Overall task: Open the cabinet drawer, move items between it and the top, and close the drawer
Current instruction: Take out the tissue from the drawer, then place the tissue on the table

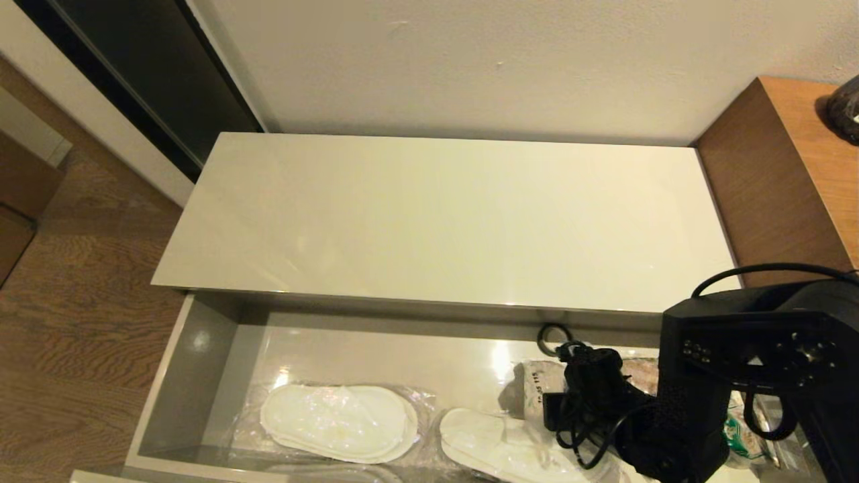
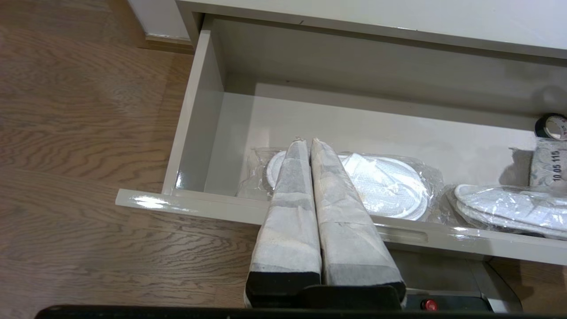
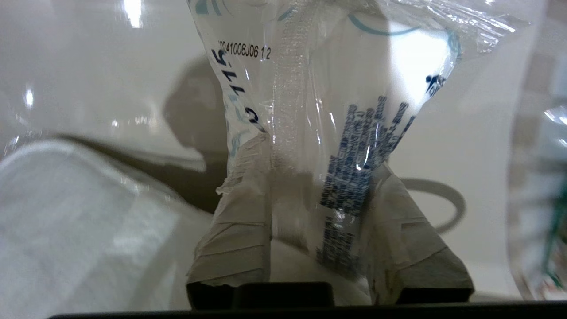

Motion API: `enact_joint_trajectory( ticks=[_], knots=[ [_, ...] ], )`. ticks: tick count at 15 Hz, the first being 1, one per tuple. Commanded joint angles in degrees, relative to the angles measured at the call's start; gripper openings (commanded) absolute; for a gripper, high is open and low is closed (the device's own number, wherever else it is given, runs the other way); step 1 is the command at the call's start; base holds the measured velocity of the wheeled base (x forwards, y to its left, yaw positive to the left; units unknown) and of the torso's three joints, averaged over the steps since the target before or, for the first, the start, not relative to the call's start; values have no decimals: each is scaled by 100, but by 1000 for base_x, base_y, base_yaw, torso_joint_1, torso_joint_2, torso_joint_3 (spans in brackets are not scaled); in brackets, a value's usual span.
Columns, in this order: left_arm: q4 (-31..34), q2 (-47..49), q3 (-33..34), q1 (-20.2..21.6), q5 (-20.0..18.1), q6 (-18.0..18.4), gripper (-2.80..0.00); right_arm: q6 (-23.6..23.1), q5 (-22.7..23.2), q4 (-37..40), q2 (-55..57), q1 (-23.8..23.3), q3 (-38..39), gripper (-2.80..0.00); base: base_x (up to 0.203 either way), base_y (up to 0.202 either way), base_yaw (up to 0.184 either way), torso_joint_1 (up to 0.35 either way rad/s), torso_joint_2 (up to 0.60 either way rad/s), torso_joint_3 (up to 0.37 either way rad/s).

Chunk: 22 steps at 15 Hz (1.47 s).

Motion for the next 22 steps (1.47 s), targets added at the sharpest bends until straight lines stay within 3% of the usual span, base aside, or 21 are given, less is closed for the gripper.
enact_joint_trajectory(
  ticks=[1,6,11,14,22],
  knots=[
    [-4,0,1,4,1,-3,-280,22,-3,-29,-270,32,278,-280,0,0,0,0,0,0],
    [-4,0,1,4,1,-3,-280,131,-82,-699,-665,376,1367,-280,0,0,0,0,0,0],
    [-4,0,1,4,1,-3,-280,110,-354,-693,-1530,385,1783,-280,0,0,0,0,0,0],
    [-4,0,1,4,1,-3,-280,74,-762,-429,-2052,378,1815,-280,0,0,0,0,0,0],
    [-4,0,1,4,1,-3,-280,68,-825,1722,-4243,369,1543,-280,0,0,0,0,0,0]
  ],
)
